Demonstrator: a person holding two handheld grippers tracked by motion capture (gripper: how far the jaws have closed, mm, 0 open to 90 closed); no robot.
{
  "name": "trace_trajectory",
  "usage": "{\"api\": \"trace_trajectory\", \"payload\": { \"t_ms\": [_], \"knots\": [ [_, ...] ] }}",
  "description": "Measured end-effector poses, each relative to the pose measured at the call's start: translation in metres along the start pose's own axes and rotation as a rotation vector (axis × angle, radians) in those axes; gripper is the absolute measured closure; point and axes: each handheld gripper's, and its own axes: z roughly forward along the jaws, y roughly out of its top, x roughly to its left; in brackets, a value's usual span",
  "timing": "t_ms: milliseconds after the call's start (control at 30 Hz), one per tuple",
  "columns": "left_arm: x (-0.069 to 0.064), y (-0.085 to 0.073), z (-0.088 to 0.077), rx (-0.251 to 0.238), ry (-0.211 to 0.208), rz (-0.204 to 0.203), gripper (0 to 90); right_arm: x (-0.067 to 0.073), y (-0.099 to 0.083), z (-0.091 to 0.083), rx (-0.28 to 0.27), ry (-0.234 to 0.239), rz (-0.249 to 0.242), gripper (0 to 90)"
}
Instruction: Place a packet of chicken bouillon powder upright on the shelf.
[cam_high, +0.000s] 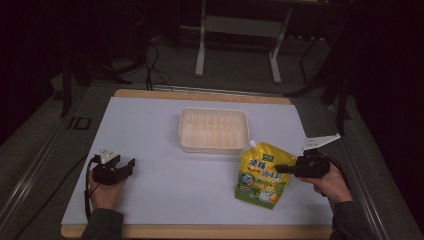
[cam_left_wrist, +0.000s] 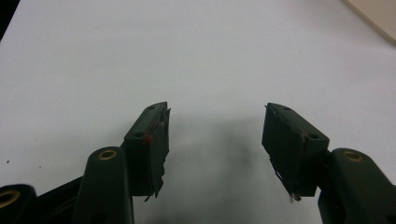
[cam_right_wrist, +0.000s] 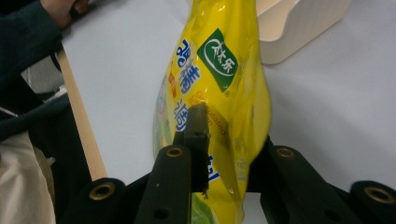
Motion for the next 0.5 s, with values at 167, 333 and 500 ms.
{"api": "trace_trajectory", "payload": {
  "t_ms": [167, 333, 500],
  "knots": [
    [0.0000, 0.0000, -0.0001, 0.000, 0.000, 0.001, 40.8, -0.0013, 0.0031, 0.0056, 0.028, 0.001, 0.010, 73.1],
    [0.0001, 0.0000, -0.0002, 0.000, 0.000, 0.000, 40.7, -0.0048, 0.0019, 0.0086, 0.019, -0.001, 0.015, 72.8],
    [0.0000, 0.0000, 0.0000, 0.001, 0.000, 0.000, 40.7, -0.0043, -0.0035, 0.0027, -0.070, 0.072, -0.005, 73.5]
  ]
}}
